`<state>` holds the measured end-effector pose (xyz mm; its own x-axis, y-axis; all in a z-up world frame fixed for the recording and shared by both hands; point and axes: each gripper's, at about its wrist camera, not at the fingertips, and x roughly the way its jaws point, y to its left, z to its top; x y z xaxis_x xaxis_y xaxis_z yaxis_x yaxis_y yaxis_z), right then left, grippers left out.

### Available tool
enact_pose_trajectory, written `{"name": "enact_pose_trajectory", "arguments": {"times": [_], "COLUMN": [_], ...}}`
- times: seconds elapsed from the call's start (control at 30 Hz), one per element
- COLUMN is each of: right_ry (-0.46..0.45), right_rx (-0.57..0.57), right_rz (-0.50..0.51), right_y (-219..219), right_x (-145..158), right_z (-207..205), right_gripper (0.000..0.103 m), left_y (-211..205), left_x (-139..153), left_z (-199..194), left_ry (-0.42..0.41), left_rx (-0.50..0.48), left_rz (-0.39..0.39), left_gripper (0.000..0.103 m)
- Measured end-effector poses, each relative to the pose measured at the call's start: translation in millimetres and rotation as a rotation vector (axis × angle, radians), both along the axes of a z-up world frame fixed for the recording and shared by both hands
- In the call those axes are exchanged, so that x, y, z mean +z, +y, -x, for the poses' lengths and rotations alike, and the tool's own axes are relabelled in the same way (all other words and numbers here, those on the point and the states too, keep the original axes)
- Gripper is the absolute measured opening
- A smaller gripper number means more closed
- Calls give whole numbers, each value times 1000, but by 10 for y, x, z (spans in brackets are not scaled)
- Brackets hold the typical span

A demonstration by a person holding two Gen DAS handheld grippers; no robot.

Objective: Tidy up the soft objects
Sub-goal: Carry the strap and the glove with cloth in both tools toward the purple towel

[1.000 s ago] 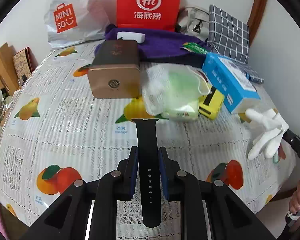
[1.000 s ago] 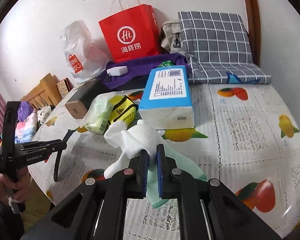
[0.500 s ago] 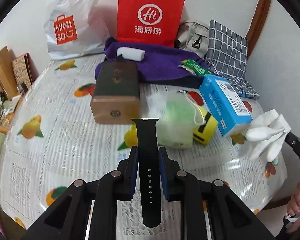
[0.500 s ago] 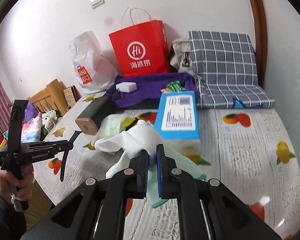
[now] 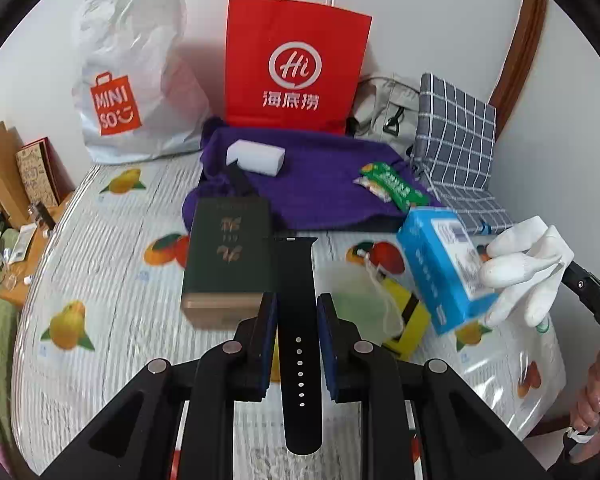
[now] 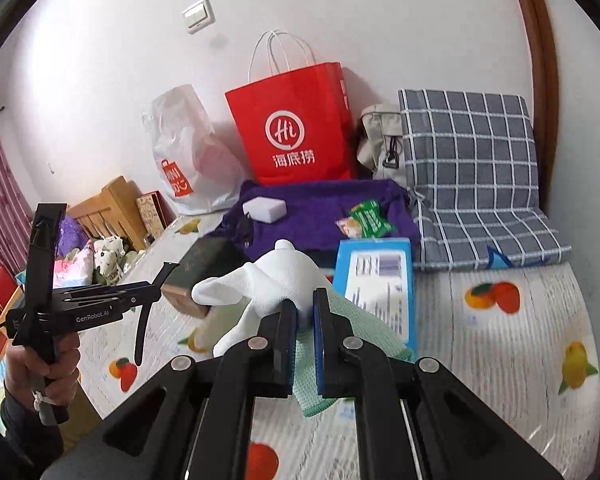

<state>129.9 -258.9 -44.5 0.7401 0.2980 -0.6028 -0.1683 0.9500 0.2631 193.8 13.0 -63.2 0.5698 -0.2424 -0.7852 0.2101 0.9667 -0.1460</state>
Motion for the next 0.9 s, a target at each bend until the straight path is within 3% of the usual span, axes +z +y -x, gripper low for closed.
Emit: {"name": "enact_pose_trajectory", "arguments": {"times": [0.9], "right_ry": [-23], "right_rx": [-21], "right_rz": [79], "right_y": [95], "right_x": [241], "right_z": [-1048], "right_gripper": [7], "left_y": [40], "left_x": [242], "left_z": [-825], "left_ry": [-61], "left_rx": [53], "left_rz": [-1], "left_gripper": [19]}}
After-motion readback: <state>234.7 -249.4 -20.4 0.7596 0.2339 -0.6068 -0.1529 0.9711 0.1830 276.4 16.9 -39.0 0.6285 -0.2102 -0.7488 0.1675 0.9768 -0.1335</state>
